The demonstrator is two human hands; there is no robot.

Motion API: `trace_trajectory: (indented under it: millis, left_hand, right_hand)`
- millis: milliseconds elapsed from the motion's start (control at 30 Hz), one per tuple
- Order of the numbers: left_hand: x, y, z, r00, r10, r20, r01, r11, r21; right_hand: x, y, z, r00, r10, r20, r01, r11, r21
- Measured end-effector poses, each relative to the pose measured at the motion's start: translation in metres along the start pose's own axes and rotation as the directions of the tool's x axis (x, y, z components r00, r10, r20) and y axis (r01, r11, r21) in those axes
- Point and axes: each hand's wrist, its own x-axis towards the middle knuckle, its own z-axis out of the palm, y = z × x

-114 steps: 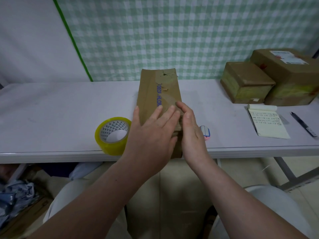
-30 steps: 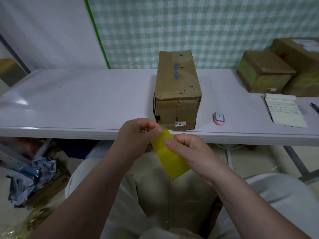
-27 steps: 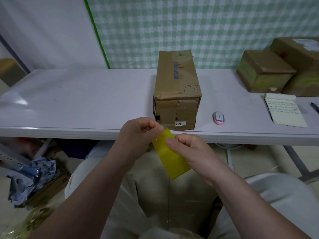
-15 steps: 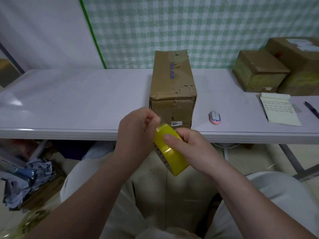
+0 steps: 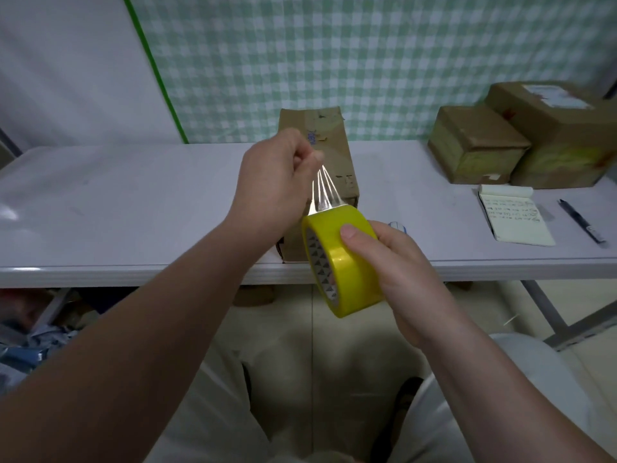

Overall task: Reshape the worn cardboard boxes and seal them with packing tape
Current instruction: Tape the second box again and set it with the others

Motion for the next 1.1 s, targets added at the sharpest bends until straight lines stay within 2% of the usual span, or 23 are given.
trace_trajectory:
  millis: [100,167,233,367,567,900,1100]
  left_hand:
    - [0.012,0.005,0.000,0.996,0.092,0.003,-0.092,0.993,0.075]
    - [0.022,0.010,-0.001,0.988,0.148,-0.033,-0.145,0.985,0.089]
    - [0.032,0.013,0.001,0.982,0.190,0.005,-0.190,0.978,0.081]
    - [0.052,0.006,0.012,0.965,0.181,0.190,-0.194,0.979,0.055]
    - [0.070,-0.010,0.027,0.919,0.180,0.350,-0.212,0.976,0.056]
    - [0.075,-0.033,0.039,0.906,0.076,0.416,-0.107,0.993,0.051]
    - [0.076,-0.036,0.045,0.892,0.087,0.445,-0.122,0.991,0.052]
  right_hand:
    - [0.002,-0.002,0.003,0.996,-0.028,-0.086,0.022,0.997,-0.071]
    - [0.005,-0.004,0.003,0.991,0.015,-0.137,-0.028,0.995,-0.099]
    - [0.007,-0.004,0.001,0.980,0.056,-0.190,-0.071,0.995,-0.073]
    - [0.009,-0.006,0.004,0.964,0.081,-0.253,-0.091,0.995,-0.029]
    - [0.008,-0.003,0.012,0.963,0.187,-0.194,-0.154,0.973,0.172]
    - [0.016,0.001,0.015,0.947,0.159,-0.279,-0.146,0.987,0.068]
    - [0.018,0.002,0.015,0.953,0.125,-0.276,-0.123,0.992,0.025]
